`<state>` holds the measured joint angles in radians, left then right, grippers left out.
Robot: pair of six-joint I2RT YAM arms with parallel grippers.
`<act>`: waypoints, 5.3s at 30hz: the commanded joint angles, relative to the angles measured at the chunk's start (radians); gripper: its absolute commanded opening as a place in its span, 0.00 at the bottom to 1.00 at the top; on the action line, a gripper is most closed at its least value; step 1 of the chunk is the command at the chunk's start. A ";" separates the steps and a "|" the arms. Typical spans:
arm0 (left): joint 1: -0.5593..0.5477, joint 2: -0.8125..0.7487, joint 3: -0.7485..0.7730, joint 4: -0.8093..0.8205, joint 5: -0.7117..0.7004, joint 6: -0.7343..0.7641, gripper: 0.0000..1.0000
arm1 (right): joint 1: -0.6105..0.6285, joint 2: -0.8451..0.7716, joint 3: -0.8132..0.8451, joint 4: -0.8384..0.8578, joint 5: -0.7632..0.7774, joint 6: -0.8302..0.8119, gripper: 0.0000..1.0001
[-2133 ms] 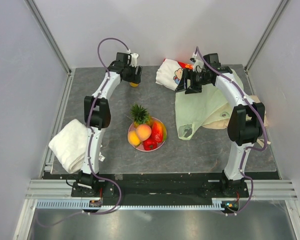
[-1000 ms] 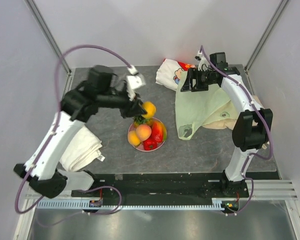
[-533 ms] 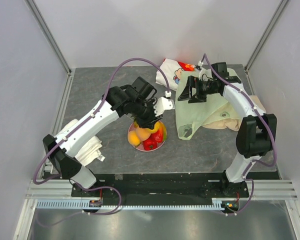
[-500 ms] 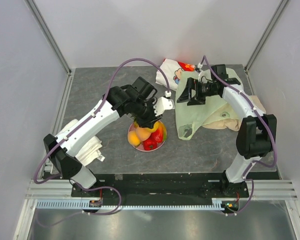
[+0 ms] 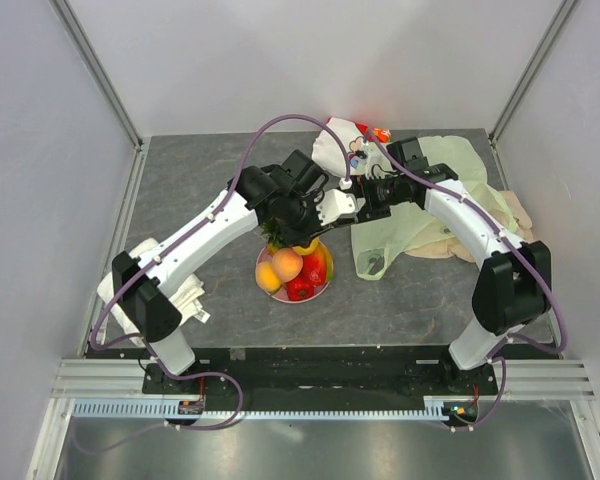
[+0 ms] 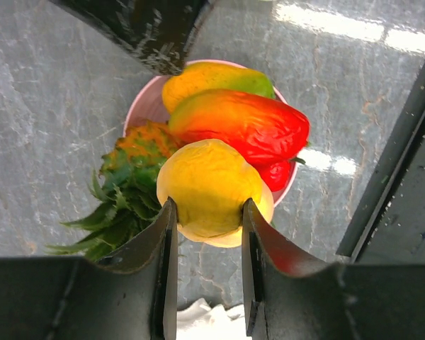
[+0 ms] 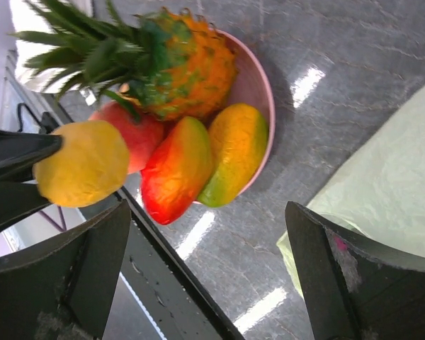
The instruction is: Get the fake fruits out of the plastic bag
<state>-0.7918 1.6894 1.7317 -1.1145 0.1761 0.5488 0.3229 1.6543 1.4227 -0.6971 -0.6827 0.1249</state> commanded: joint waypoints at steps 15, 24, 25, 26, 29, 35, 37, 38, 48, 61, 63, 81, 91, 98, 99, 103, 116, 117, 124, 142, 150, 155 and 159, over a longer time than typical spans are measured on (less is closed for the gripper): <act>-0.003 0.027 0.005 0.036 -0.018 0.000 0.27 | 0.022 0.117 -0.048 0.065 -0.041 0.107 0.98; -0.003 0.056 -0.004 0.050 -0.070 -0.001 0.32 | 0.034 0.168 -0.042 0.071 -0.052 0.119 0.98; -0.003 0.059 -0.004 0.051 -0.075 -0.001 0.34 | 0.033 0.173 -0.039 0.074 -0.055 0.124 0.98; -0.003 0.064 -0.006 0.053 -0.082 0.000 0.35 | 0.034 0.179 -0.038 0.077 -0.058 0.127 0.98; -0.003 0.076 -0.003 0.062 -0.096 -0.001 0.37 | 0.036 0.197 -0.022 0.079 -0.063 0.134 0.98; -0.003 0.096 0.003 0.065 -0.109 -0.006 0.41 | 0.036 0.231 -0.004 0.079 -0.071 0.140 0.98; -0.003 0.095 0.005 0.064 -0.113 -0.006 0.43 | 0.038 0.239 0.004 0.079 -0.074 0.142 0.98; -0.003 0.092 0.006 0.064 -0.115 -0.007 0.44 | 0.036 0.245 0.007 0.079 -0.075 0.142 0.98; -0.001 0.073 0.052 0.039 -0.066 -0.006 0.45 | 0.038 0.269 0.039 0.077 -0.081 0.150 0.98; -0.066 0.026 0.033 -0.038 -0.006 0.051 0.42 | 0.038 0.279 0.048 0.079 -0.078 0.151 0.98; -0.075 0.027 0.020 -0.042 -0.015 0.054 0.43 | 0.038 0.275 0.047 0.080 -0.075 0.150 0.98; -0.076 0.062 0.032 -0.033 -0.066 0.040 0.83 | 0.038 0.275 0.038 0.082 -0.074 0.156 0.98; -0.076 0.062 0.054 -0.036 -0.052 0.062 0.82 | 0.038 0.288 0.044 0.082 -0.083 0.156 0.98; -0.076 0.072 0.022 -0.050 -0.012 0.089 0.75 | 0.036 0.295 0.051 0.081 -0.080 0.159 0.98; -0.076 0.075 0.031 -0.053 -0.004 0.092 0.73 | 0.038 0.295 0.051 0.080 -0.081 0.159 0.98; -0.075 0.081 0.054 -0.056 -0.024 0.086 0.69 | 0.036 0.294 0.051 0.082 -0.078 0.159 0.98; -0.038 0.110 0.094 -0.044 -0.102 0.086 0.69 | 0.038 0.308 0.065 0.081 -0.075 0.160 0.98; -0.032 0.113 0.095 -0.042 -0.102 0.088 0.69 | 0.038 0.308 0.064 0.080 -0.075 0.160 0.98; -0.014 0.135 0.135 -0.039 -0.107 0.080 0.69 | 0.036 0.315 0.070 0.081 -0.075 0.163 0.98; 0.028 0.173 0.192 -0.041 -0.142 0.074 0.69 | 0.038 0.348 0.099 0.091 -0.077 0.174 0.98; 0.029 0.174 0.203 -0.041 -0.136 0.068 0.69 | 0.038 0.355 0.108 0.096 -0.080 0.177 0.98; 0.029 0.173 0.223 -0.044 -0.135 0.062 0.69 | 0.038 0.358 0.108 0.097 -0.078 0.177 0.98; 0.029 0.165 0.238 -0.056 -0.132 0.053 0.70 | 0.038 0.363 0.113 0.105 -0.078 0.177 0.98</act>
<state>-0.7670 1.8549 1.9182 -1.1557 0.0532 0.5999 0.3561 1.9976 1.4933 -0.6189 -0.7475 0.2928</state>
